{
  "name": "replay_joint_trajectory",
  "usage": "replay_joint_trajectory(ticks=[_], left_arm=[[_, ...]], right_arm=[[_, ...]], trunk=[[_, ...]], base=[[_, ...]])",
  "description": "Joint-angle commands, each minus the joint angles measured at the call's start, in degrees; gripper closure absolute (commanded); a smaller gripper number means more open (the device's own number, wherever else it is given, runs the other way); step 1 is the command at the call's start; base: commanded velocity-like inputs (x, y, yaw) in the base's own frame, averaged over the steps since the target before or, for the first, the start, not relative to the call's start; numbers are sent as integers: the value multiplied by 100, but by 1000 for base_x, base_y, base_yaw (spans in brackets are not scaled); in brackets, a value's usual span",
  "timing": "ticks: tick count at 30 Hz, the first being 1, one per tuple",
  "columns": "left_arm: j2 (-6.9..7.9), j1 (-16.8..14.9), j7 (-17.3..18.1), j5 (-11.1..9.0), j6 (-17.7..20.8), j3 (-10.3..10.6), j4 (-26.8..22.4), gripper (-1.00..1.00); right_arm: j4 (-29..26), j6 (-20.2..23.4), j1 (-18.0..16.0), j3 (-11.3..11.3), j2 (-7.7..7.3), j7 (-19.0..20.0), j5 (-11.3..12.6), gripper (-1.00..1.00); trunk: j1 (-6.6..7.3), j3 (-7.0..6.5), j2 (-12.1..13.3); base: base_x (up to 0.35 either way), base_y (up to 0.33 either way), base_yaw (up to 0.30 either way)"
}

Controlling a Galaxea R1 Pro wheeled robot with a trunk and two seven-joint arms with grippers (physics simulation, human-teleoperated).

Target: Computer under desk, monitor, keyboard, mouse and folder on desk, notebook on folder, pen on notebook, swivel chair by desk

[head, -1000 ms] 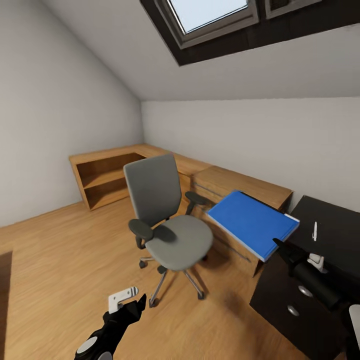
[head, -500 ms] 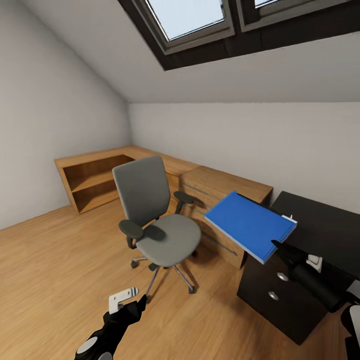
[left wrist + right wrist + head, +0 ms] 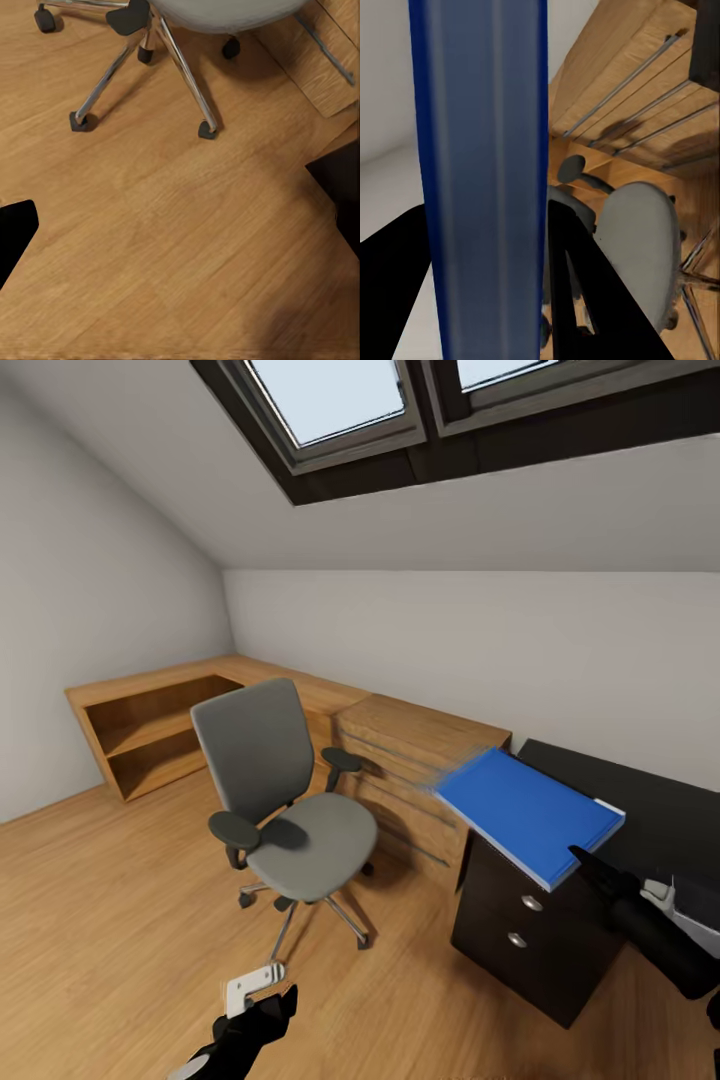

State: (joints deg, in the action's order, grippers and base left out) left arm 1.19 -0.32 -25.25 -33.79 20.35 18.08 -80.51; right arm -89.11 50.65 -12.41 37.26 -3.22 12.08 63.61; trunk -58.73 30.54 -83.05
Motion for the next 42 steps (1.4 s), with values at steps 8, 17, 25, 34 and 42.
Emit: replay_joint_trajectory(ticks=[8, 17, 25, 34, 42], left_arm=[[-122, -4, -50, -18, -3, 224, 184, -100], [-139, -4, -51, 42, -5, 281, 186, -100], [-151, -4, -51, 41, -5, 284, 184, -100], [-154, -4, -52, 40, -5, 284, 185, -100], [-248, -4, -64, 228, -5, 293, 191, -100]], right_arm=[[263, -273, -17, 181, -11, 19, -36, 100], [444, -500, -145, 172, -31, -412, -28, 100], [581, -580, -181, 210, -74, -476, -35, 100], [589, -587, -183, 228, -74, -473, -37, 100], [587, -592, -183, 230, -82, -473, -39, 100]], trunk=[[0, 5, -3], [0, 5, -3], [176, -138, 318], [374, -300, 678], [549, -443, 999]], base=[[0, 0, -265], [0, 0, -266], [0, 0, -266], [0, 0, -265], [0, 0, -265]])
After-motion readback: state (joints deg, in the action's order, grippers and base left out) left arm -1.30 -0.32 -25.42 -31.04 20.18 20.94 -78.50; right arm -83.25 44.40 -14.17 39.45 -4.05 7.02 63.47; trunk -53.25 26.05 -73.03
